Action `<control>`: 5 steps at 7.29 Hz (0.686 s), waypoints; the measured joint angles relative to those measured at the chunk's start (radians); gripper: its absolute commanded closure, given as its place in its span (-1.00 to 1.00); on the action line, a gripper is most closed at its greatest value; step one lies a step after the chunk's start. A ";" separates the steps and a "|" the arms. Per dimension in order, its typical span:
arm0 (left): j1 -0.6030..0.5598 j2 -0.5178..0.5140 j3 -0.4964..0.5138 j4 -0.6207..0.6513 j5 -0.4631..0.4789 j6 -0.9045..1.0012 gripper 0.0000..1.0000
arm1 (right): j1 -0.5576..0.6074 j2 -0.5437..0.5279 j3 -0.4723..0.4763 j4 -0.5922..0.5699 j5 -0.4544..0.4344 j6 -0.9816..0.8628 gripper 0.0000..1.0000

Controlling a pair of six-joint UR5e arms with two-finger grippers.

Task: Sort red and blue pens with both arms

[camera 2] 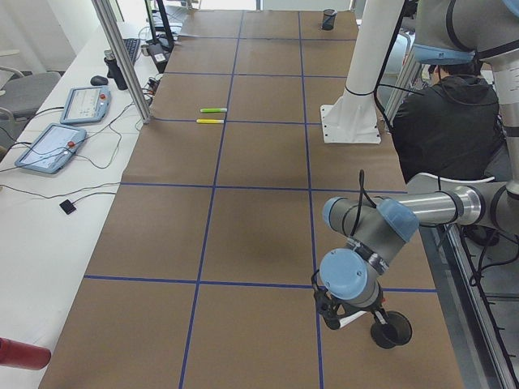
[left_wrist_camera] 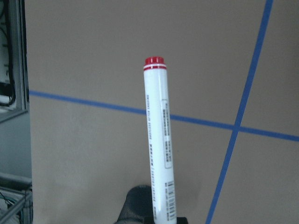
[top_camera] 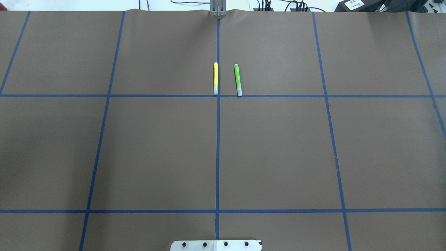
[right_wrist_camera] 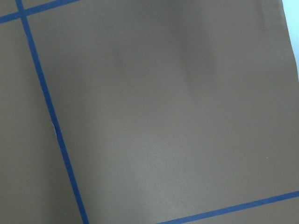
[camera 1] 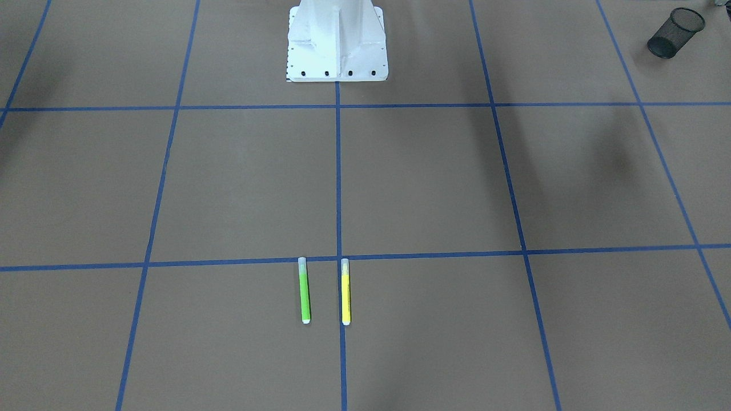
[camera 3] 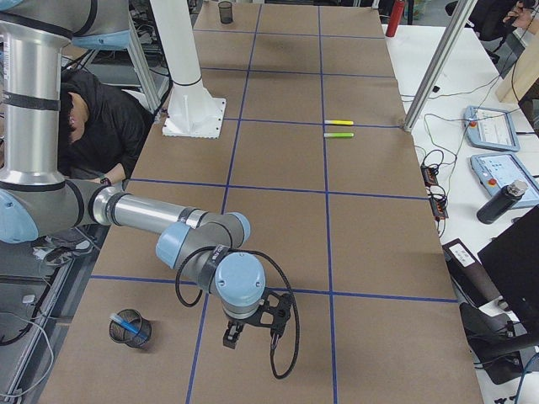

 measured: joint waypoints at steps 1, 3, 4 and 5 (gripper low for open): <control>-0.043 0.001 0.042 0.077 -0.002 0.002 1.00 | -0.021 0.000 0.032 -0.001 0.009 0.023 -1.00; -0.120 -0.003 0.085 0.228 -0.003 -0.002 1.00 | -0.072 0.006 0.076 0.004 0.017 0.073 -1.00; -0.141 -0.008 0.128 0.256 -0.003 -0.003 1.00 | -0.093 0.020 0.087 0.005 0.018 0.094 -1.00; -0.150 -0.022 0.192 0.268 -0.006 -0.003 1.00 | -0.112 0.033 0.093 0.006 0.021 0.106 -1.00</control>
